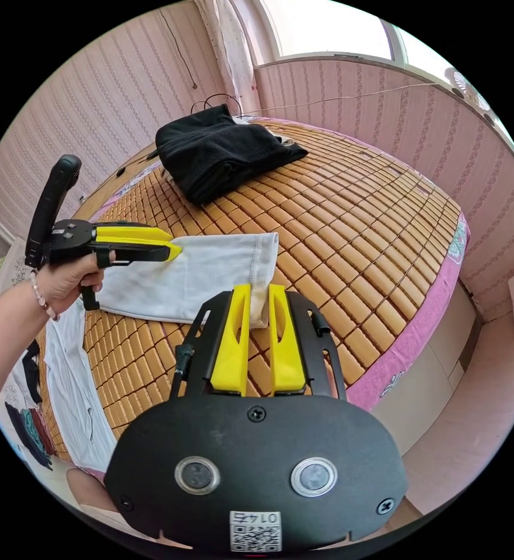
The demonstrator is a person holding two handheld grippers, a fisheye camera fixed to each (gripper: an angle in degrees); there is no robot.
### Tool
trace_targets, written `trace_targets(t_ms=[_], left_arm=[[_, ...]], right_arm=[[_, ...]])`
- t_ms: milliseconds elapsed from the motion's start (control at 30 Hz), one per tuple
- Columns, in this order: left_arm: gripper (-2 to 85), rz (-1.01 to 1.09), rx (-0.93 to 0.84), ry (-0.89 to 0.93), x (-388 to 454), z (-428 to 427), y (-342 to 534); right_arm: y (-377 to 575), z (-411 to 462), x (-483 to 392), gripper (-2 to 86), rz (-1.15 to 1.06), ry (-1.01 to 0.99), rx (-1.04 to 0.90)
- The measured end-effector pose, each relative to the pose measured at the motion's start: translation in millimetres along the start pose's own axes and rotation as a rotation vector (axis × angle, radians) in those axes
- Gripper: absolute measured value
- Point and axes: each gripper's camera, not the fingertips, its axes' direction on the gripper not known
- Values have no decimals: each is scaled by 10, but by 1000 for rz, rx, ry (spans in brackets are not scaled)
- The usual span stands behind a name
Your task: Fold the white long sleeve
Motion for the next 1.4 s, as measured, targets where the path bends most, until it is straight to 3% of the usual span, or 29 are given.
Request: trace_targets(t_ms=[267, 933, 1233, 1400], left_arm=[[-4, 35, 50, -15, 197, -31, 71], [-10, -51, 81, 6, 218, -436, 516], [-10, -99, 168, -54, 151, -1405, 1258], [-10, -179, 287, -152, 22, -2534, 2391]], right_arm=[[-66, -17, -55, 14, -37, 12, 16], [-279, -91, -270, 9, -136, -54, 103], [-303, -528, -686, 7, -246, -208, 279], [-228, -1426, -1721, 8, -501, -522, 471]])
